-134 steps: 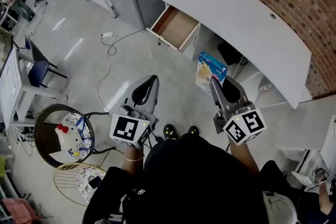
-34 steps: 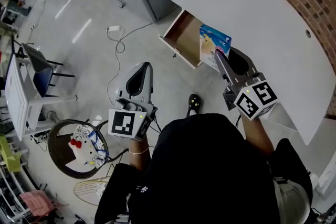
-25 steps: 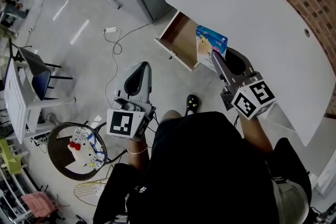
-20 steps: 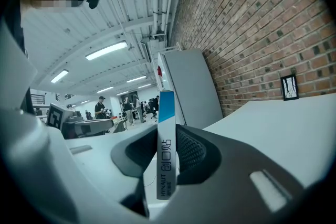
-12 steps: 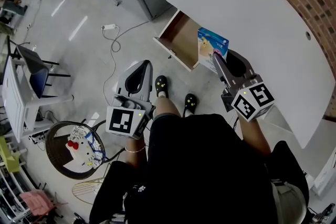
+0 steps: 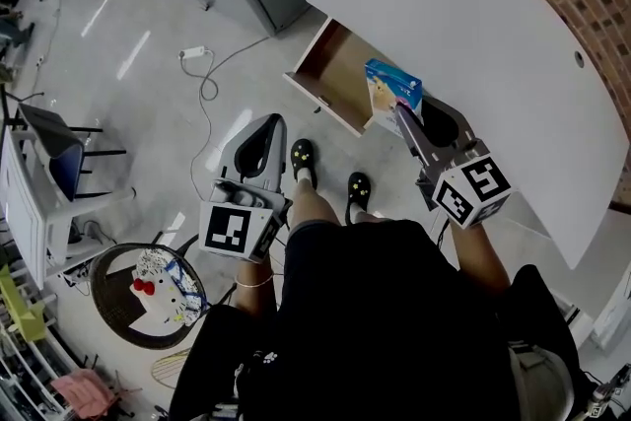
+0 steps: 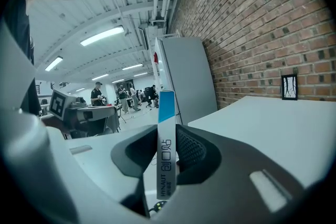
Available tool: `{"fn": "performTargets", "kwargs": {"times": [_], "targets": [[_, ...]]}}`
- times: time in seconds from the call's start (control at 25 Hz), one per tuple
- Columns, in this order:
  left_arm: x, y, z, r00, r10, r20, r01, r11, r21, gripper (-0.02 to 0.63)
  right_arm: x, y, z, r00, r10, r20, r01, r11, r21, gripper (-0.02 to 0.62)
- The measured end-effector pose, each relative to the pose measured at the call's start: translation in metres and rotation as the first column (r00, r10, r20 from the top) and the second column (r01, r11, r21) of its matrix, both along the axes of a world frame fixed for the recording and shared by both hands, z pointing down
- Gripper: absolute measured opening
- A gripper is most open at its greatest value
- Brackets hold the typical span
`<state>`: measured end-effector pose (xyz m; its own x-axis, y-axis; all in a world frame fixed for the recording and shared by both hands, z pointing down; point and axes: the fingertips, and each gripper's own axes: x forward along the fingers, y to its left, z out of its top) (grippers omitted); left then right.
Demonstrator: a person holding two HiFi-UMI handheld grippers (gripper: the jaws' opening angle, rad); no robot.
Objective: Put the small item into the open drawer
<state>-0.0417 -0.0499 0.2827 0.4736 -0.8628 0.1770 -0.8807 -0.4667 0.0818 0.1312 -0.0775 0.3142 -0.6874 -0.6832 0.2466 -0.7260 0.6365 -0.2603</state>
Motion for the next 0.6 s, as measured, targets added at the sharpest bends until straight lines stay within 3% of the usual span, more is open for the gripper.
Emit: {"fn": "performTargets", "kwargs": {"times": [0.6], "targets": [[-0.028,-0.034,0.036,0.997,0.070,-0.021,-0.071,0.996,-0.059,-0.005,-0.033,-0.026,0.044,0.994,0.003,-0.108,-0.010,0.997,-0.071,0.100]]}}
